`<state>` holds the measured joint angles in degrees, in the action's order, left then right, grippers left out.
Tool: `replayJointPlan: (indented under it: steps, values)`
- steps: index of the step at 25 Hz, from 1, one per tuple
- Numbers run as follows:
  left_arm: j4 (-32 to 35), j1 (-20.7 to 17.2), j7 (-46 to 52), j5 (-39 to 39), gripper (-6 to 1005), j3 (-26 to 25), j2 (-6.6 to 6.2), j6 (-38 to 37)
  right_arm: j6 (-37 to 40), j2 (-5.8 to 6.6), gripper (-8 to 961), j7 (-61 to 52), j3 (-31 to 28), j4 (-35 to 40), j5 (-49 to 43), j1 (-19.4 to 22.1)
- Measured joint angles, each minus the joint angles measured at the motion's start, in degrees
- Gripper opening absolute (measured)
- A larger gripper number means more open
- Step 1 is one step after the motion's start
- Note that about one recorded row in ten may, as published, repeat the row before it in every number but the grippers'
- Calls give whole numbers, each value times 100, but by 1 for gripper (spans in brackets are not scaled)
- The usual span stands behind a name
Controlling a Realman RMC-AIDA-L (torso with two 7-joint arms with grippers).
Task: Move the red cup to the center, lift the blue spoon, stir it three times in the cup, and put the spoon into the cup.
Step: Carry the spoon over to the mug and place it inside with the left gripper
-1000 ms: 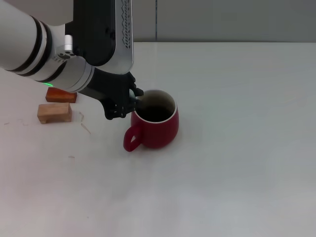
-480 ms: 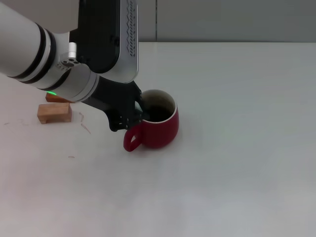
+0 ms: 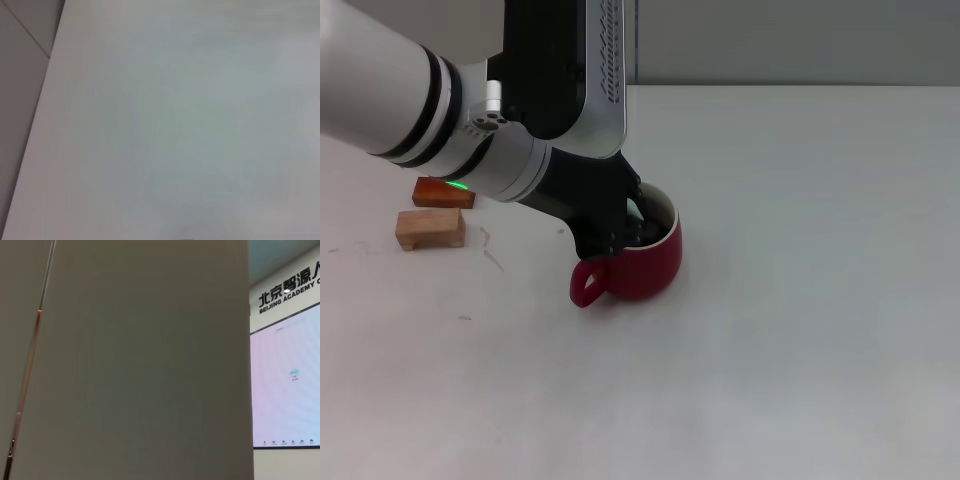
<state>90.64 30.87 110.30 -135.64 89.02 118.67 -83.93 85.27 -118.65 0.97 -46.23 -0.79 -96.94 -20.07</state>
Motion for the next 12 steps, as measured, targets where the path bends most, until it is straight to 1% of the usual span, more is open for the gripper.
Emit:
replayJointPlan:
  steps: [6,12]
  values:
    - [-155,-7,-6,-19,146,167,-2,453,-1,0,626,0,0,0,0,10]
    - [-158,-56,31,-66,146,187,-5,677,-13,3,626,0,0,7,0,1]
